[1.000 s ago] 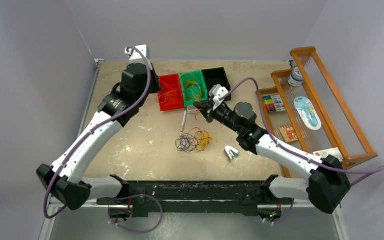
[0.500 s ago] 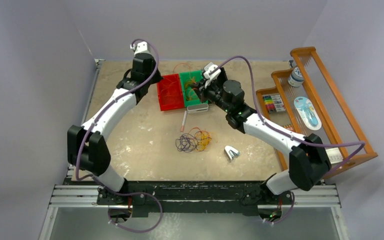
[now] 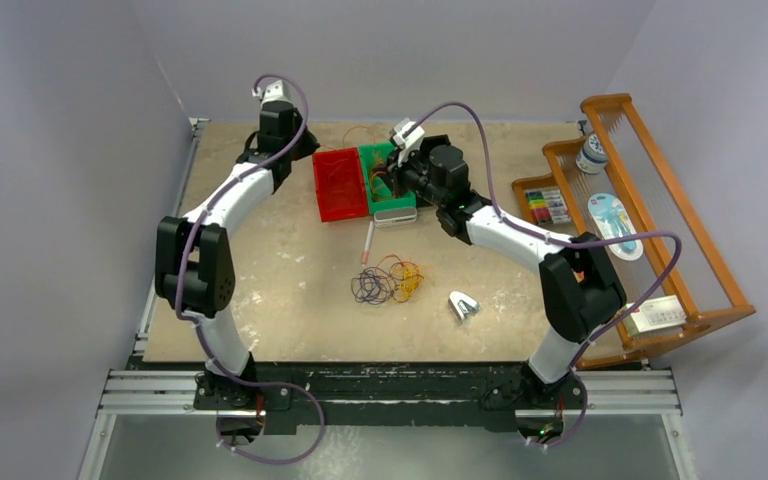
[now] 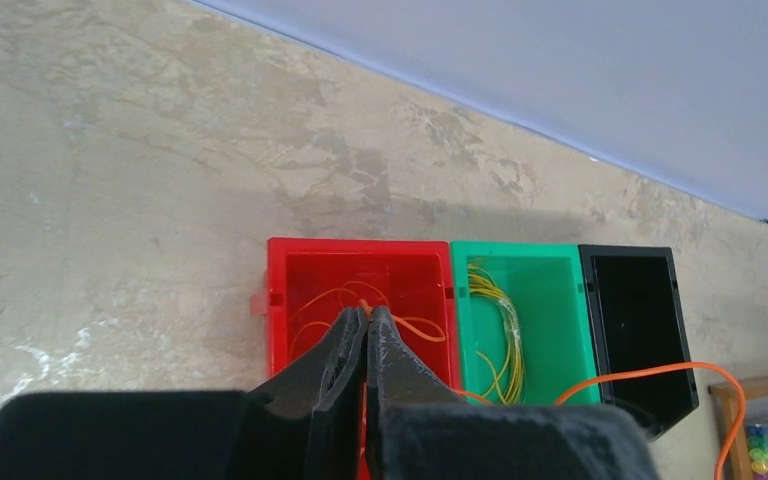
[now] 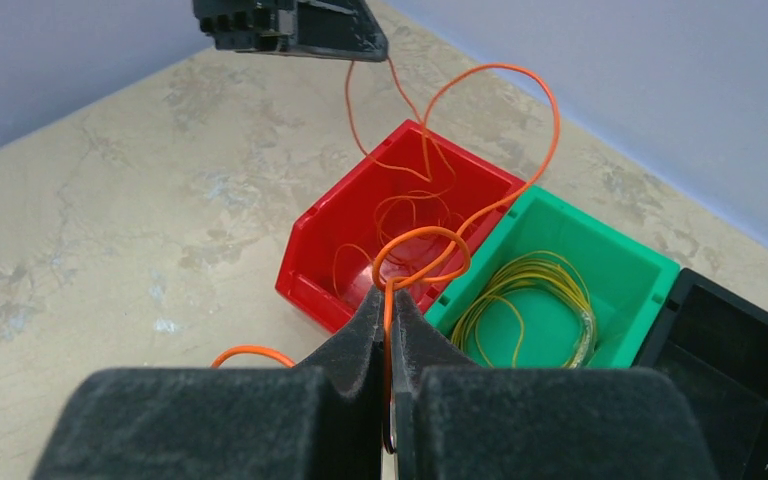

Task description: Untangle the cables

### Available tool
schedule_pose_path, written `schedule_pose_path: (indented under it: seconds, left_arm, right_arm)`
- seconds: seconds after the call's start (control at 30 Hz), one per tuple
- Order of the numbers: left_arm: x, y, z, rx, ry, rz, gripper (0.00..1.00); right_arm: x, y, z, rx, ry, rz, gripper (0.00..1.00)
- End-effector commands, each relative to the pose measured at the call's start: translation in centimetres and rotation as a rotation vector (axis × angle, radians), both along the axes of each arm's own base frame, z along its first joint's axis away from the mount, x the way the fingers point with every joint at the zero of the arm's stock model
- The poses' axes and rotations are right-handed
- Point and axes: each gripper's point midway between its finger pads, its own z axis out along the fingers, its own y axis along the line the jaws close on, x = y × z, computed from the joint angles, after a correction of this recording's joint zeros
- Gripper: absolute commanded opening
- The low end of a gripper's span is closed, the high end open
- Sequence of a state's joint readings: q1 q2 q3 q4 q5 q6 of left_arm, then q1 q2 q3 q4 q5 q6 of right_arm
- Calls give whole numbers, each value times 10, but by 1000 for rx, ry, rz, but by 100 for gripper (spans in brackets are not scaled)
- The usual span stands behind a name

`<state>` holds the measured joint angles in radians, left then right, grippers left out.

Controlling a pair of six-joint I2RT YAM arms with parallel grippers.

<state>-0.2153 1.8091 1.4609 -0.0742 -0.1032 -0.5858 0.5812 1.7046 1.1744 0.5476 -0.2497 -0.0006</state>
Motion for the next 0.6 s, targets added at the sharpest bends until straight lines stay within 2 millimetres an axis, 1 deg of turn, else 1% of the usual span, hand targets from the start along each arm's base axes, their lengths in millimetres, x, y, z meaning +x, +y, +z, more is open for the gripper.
schedule_pose_path:
  seconds: [0.0, 0.17, 0.3, 0.57]
  left_arm:
    - [19, -17, 22, -72, -84, -52, 0]
    - [23, -24, -11, -71, -17, -73, 0]
    - [24, -35, -36, -28, 48, -85, 0]
    - [24, -46, -76, 18, 124, -92, 0]
  right_arm:
    - [0, 4, 39, 54, -77, 27, 0]
    - [-1, -1, 35, 48, -71, 7, 0]
    - [-2, -4, 31, 42, -63, 0, 0]
    - [-6, -7, 25, 34, -52, 0, 0]
